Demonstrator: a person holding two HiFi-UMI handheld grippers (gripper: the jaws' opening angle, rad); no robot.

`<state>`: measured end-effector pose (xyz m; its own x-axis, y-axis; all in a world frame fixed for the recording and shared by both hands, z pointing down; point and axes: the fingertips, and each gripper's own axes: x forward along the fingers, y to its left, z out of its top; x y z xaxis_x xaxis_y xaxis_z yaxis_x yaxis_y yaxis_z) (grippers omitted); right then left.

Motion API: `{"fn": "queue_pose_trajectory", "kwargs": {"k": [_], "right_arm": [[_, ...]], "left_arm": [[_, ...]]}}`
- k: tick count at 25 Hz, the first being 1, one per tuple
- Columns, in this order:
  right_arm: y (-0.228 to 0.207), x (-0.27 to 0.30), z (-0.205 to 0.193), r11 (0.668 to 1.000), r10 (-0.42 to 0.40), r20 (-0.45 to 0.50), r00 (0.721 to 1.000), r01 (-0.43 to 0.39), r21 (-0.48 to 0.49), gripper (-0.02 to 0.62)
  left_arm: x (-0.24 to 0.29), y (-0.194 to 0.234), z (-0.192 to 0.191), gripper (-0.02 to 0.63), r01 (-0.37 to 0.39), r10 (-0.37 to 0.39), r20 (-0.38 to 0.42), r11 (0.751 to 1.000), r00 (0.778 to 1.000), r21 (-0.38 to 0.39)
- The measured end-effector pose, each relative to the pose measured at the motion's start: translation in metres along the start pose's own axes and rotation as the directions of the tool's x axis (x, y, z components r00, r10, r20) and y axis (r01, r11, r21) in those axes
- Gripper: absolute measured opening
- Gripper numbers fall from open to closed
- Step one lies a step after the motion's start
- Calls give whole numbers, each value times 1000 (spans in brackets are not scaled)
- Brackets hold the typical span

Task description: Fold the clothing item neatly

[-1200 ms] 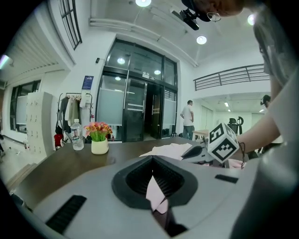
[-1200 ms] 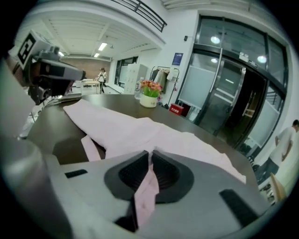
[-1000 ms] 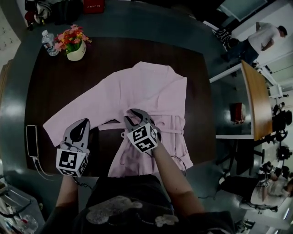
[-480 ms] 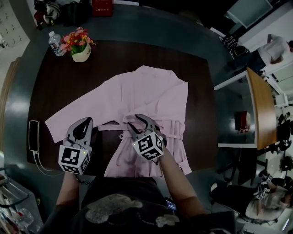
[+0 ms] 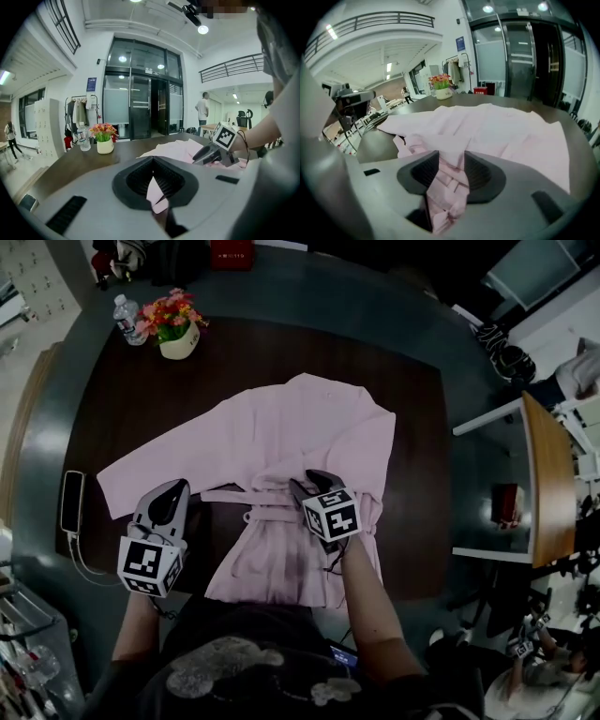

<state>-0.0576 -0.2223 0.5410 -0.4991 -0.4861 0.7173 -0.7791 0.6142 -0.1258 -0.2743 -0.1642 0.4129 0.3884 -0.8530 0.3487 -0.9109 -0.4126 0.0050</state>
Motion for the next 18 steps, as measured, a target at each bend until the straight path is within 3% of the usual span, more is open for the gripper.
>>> {"fn": "queue_pose_trajectory", "kwargs": {"k": [1,3,7,12,15,18], "right_arm": [[0,5,0,1000,5,-16,1000,-5,17,156],[-4,9,2,999,-35,-30,999,35,17,5],[-6,-3,27,992,-108,-5,994,108,57,5],[18,-17,105,986,-155,126,980,146,77,5],[45,1,139,987,-160,138,977,158,21,5],[71,32,151,977,-180,106,978,190,-96,5]], "left_arm": [[-1,1,0,9,-10,10,-2,1000,1000,0],[-3,4,2,9,-23,23,1,1000,1000,5],[-3,18,1,9,-13,13,9,1000,1000,8],[-1,46,-6,9,49,-48,14,999,999,-19],[-5,62,-11,9,82,-81,15,996,997,-18],[-13,79,-20,9,90,-90,8,995,996,-44]]}}
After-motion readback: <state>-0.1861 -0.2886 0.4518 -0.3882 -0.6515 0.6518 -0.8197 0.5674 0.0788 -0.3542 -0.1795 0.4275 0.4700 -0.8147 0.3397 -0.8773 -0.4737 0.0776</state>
